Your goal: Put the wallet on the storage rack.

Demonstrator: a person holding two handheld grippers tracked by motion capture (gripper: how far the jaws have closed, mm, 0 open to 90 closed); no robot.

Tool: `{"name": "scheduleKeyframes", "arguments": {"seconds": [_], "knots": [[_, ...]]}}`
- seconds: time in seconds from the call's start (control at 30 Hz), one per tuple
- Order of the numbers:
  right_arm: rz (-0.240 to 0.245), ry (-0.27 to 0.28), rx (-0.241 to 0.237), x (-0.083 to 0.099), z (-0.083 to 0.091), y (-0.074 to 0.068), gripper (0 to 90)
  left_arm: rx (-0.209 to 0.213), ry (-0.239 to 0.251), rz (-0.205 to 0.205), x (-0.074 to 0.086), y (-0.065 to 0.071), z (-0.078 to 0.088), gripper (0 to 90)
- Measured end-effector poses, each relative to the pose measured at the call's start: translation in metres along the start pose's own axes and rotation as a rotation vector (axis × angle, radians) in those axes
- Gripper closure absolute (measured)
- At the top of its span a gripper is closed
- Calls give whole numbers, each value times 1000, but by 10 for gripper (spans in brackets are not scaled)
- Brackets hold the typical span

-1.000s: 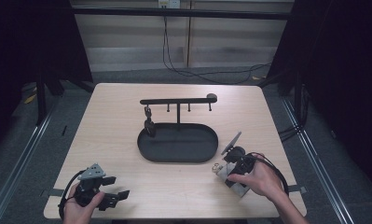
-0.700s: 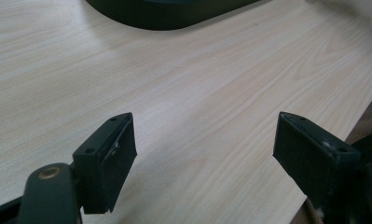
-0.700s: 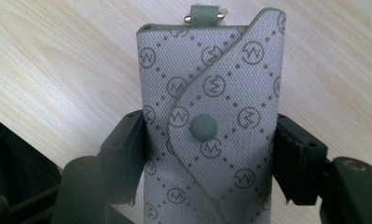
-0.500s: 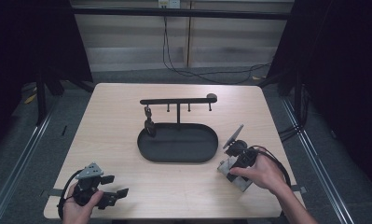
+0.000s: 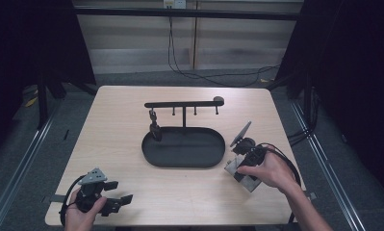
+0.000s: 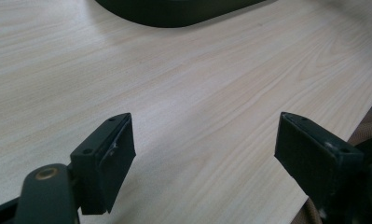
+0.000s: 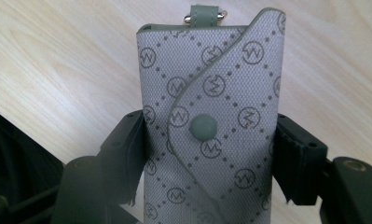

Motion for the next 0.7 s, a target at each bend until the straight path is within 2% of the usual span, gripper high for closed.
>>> {"name": "scheduleKeyframes", "arguments": {"seconds": [0.33, 0.7], "knots": [[-25, 30, 10, -9, 17, 6, 342, 6, -2, -4, 0, 0, 0, 199], [-41, 40, -10, -19, 19, 12, 342, 16, -5, -19, -1, 1, 0, 198]]}}
Point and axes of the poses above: each handheld gripper's, and its own axes: z roughly backward along the jaws, x roughly out of its underside, y roughly to its right, the point moved 1 cm from there along -z, roughly forward along the jaws, and after that the axes turned 7 degrees about -z, right-handed, at the moved point
